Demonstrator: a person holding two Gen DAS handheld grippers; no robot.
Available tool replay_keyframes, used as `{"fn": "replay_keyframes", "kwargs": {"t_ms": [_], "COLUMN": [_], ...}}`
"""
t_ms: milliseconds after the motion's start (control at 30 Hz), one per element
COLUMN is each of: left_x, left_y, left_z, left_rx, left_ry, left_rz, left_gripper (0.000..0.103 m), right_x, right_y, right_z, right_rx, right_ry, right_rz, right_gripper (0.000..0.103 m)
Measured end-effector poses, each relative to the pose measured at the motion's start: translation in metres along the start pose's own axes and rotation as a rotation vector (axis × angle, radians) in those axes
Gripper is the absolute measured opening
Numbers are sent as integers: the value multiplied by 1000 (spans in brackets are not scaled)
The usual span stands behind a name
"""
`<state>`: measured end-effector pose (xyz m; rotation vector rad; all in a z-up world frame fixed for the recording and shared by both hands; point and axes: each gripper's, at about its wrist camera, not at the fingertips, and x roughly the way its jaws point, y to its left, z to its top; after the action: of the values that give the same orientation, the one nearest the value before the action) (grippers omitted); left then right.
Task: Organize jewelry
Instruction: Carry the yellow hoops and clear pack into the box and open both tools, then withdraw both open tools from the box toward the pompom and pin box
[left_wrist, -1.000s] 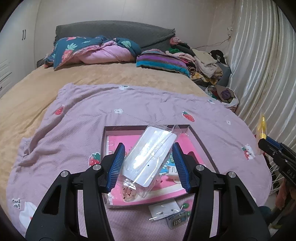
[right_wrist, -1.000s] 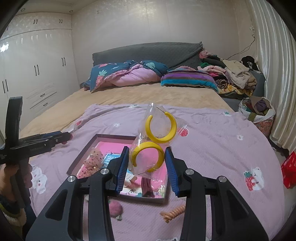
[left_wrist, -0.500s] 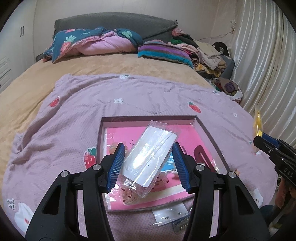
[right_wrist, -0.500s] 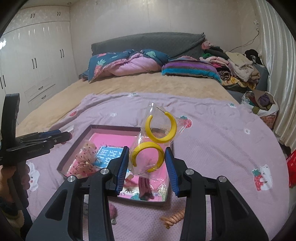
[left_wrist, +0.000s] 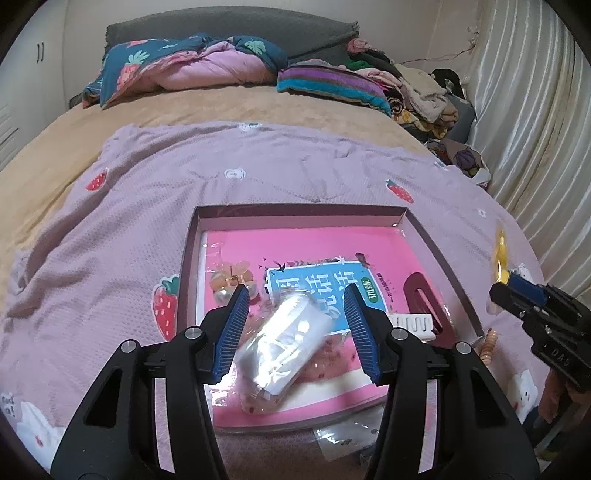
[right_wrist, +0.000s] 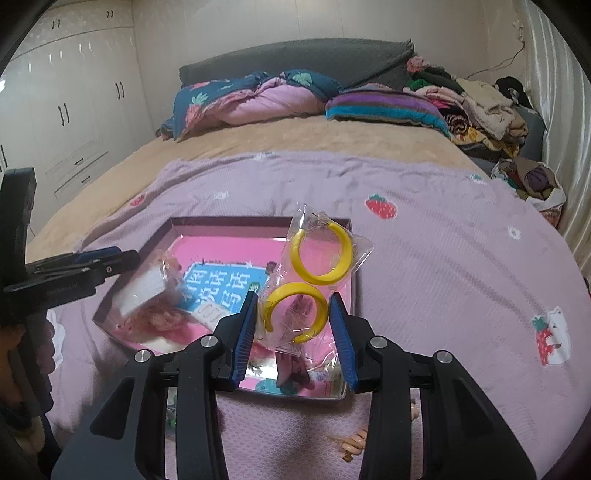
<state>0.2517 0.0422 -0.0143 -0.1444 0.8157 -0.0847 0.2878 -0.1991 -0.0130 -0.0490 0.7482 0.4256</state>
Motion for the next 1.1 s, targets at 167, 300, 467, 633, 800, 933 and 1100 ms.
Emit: {"fn": "replay_keyframes", "kwargs": {"t_ms": [167, 300, 467, 633, 800, 933, 1100], "left_x": [7, 10, 6, -1, -6, -12, -24], "left_y": [2, 3, 5, 8, 12, 13, 12], "left_z": [-4, -8, -12, -14, -15, -15, -14], "left_rx": [-5, -12, -12, -26, -38, -44, -45], "left_ry": [15, 25, 26, 17, 13, 3, -18], "left_rz": [3, 4, 10, 16, 19, 20, 21], "left_gripper": [45, 45, 45, 45, 45, 47, 54], "right_x": [16, 28, 40, 42, 35, 20, -5], "right_y": [-2, -2, -1, -3, -5, -4, -5], "right_z": [-7, -11, -14, -17, -16, -14, -8], "right_rx": [5, -2, -3, 12, 31, 48, 64], "right_ry": [36, 63, 88, 100, 90, 55, 1], "right_rz": [1, -2, -7, -3, 1, -1, -4], "right_gripper": [38, 38, 39, 43, 51, 61, 74]}}
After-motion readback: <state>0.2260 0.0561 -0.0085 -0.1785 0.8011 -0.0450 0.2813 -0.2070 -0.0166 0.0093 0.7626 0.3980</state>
